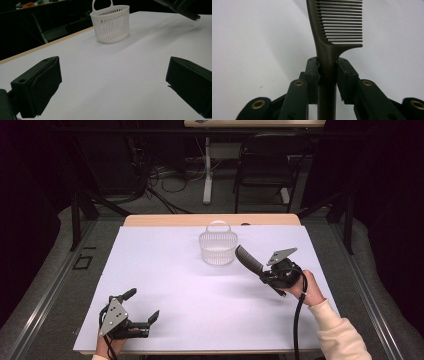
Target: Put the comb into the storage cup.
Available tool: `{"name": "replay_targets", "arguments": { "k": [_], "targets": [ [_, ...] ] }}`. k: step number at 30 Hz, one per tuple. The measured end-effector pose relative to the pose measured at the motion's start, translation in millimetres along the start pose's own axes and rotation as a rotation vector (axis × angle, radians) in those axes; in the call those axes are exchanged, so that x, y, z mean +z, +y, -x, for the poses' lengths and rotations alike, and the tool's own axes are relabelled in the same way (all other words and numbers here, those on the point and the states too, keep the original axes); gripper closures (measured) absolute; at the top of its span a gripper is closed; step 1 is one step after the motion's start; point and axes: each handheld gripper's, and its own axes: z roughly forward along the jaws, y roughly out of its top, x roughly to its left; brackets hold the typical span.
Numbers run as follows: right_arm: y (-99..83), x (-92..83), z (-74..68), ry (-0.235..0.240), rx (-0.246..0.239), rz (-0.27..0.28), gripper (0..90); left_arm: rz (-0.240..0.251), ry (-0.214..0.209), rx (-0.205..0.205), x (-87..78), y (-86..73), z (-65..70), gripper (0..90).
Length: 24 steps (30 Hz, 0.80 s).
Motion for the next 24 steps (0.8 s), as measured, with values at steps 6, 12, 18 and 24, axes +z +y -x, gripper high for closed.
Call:
{"name": "replay_targets", "arguments": {
  "k": [6, 12, 18, 24],
  "targets": [
    [0.5, -0.9, 0.4, -0.012, 0.010, 0.020, 72.4, 0.000, 0.000, -0.003, 0.4, -0.3, -0.2, 0.3],
    [1.2, -1.8, 0.6, -0.023, 0.013, 0.034, 72.4, 0.000, 0.001, 0.000, 0.1, -0.2, -0.3, 0.3],
    [1.7, -3.2, 0.9, -0.035, 0.021, 0.060, 72.4, -0.001, 0.002, -0.001, 0.2, -0.3, -0.3, 0.3],
    [2.2, -4.2, 0.8, -0.047, 0.024, 0.075, 72.4, 0.001, 0.003, 0.001, -0.1, 0.0, 0.3, 0.3]
  ]
}}
